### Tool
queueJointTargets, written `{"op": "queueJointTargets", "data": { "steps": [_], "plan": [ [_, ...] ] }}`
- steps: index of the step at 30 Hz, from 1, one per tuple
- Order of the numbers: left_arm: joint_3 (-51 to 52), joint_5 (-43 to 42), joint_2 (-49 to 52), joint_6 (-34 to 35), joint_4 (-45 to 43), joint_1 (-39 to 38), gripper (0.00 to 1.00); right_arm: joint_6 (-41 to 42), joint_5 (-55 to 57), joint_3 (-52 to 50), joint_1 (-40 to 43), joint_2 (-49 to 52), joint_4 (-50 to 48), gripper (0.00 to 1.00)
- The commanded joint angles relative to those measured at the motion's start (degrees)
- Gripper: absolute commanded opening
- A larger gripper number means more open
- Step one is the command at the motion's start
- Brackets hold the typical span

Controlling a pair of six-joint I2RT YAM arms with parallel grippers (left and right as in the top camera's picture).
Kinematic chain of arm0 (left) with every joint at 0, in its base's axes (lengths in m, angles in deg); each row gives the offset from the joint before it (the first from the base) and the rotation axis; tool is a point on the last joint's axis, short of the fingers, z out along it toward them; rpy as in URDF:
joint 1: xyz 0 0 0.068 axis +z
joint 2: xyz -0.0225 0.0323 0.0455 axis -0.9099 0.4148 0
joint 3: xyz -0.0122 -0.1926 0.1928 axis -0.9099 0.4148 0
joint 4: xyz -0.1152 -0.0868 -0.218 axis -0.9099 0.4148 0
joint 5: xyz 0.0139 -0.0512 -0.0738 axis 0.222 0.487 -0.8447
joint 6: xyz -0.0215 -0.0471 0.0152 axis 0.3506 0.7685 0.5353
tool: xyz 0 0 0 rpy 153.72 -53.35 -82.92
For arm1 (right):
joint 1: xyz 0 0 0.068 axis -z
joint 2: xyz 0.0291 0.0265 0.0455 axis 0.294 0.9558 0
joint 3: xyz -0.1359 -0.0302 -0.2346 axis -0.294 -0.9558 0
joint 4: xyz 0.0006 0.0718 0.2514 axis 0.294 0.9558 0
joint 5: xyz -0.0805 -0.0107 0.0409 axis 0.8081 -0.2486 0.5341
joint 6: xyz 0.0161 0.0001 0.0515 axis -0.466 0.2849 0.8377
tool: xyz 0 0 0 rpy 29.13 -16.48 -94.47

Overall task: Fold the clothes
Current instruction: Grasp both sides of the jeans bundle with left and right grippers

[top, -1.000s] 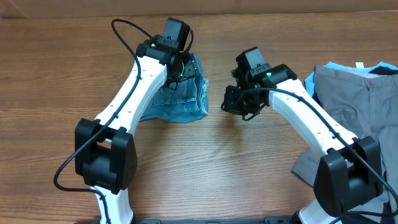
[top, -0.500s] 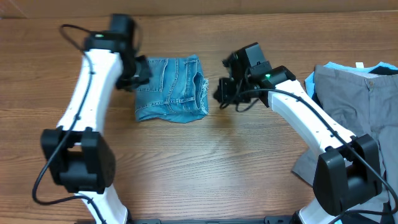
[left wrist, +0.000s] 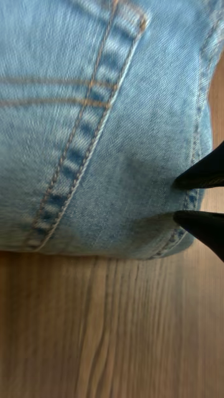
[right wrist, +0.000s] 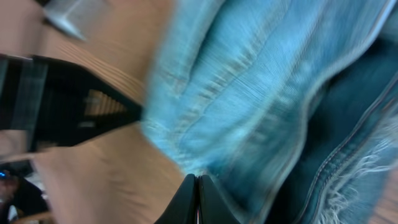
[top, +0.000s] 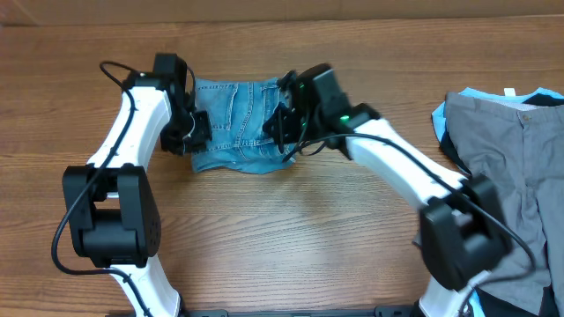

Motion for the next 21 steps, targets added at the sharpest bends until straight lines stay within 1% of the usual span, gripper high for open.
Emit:
{"op": "queueJointTargets", "data": {
  "steps": [1, 4, 7, 9, 10, 13, 16, 19, 21],
  "plan": [
    [3.58, -0.63, 0.37, -1.6, -0.98, -0.37, 0.17, 1.01, 2.16, -0.35, -1.25, 8.59, -0.17, 0.04],
    [4.81, 0.13, 0.37, -2.27, -0.9, 0.04, 0.21, 4.87, 4.52, -0.35, -0.52, 13.97, 1.84, 0.04],
    [4.87, 2.86, 0.37, -2.99, -0.17, 0.35, 0.22, 8.26, 4.61, -0.35, 1.64, 15.78, 4.61, 0.04],
    [4.85, 3.26, 0.37, -3.69, -0.09, 0.48, 0.22, 8.28, 1.75, -0.26, 3.1, 15.45, 5.84, 0.04],
    [4.81, 3.28, 0.37, -4.15, -0.07, 0.5, 0.2, 6.69, 0.24, -0.15, 3.72, 14.95, 6.49, 0.04],
    [3.91, 3.17, 0.2, -4.33, 0.85, 0.48, 0.18, 1.14, -0.37, 0.92, 5.18, 11.26, 11.52, 0.04],
    [1.03, 3.28, -0.2, -5.18, 3.34, 0.63, 0.15, -1.18, 3.48, 2.19, 5.84, 5.57, 14.84, 0.04],
    [-4.79, 3.3, -0.24, -5.88, 7.37, 1.27, 0.15, -3.13, 5.33, 3.41, 5.86, -0.17, 14.62, 0.04],
    [-9.31, 2.82, -0.26, -5.84, 9.31, 1.79, 0.17, -3.08, 5.07, 3.76, 5.73, -3.39, 11.91, 0.04]
  ]
}}
